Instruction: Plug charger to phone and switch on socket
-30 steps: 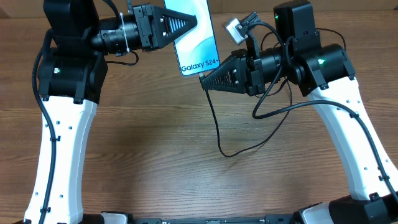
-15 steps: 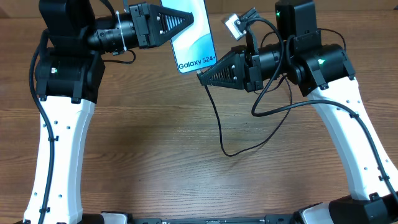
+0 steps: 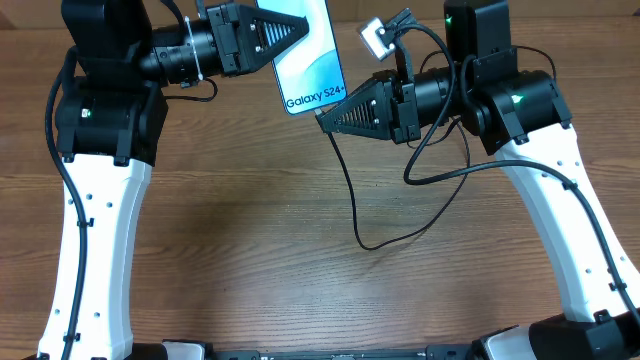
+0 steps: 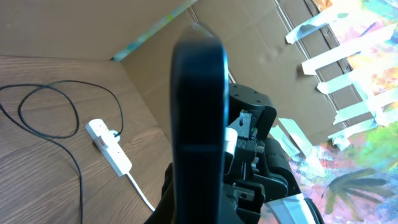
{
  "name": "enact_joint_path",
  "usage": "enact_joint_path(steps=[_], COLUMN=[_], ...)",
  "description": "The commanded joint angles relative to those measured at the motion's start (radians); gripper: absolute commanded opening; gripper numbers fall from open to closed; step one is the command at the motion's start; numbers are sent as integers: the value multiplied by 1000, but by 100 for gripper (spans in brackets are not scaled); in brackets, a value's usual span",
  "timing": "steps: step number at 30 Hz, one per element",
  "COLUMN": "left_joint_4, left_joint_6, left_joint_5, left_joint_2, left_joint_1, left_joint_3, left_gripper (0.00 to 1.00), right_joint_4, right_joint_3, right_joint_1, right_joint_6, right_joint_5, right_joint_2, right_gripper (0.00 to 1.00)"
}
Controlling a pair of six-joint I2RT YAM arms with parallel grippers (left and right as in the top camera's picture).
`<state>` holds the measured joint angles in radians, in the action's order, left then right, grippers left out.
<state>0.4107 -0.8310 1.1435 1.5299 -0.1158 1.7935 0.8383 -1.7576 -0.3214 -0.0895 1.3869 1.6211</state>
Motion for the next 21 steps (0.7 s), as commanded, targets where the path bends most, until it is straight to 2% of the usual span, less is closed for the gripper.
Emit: enact_joint_path(steps=[1,8,21], left_joint_4=[11,33,36], left_joint_6=[7,9,15], left_joint_5=[99,137,106], left_joint_2=[-6,-6,-6], left_joint_1=[-17,2,12], left_joint_3=[15,15,15], left_gripper=[4,4,4], right_joint_4=[-25,-26,-25], right_joint_3=[-21,-21,-21], right_joint_1=[3,3,3], right_joint_6=[-12,-13,-16], right_joint_5=[-52,-71,-70], right_joint_2=[-20,-20,-20], right_gripper=[4,4,4])
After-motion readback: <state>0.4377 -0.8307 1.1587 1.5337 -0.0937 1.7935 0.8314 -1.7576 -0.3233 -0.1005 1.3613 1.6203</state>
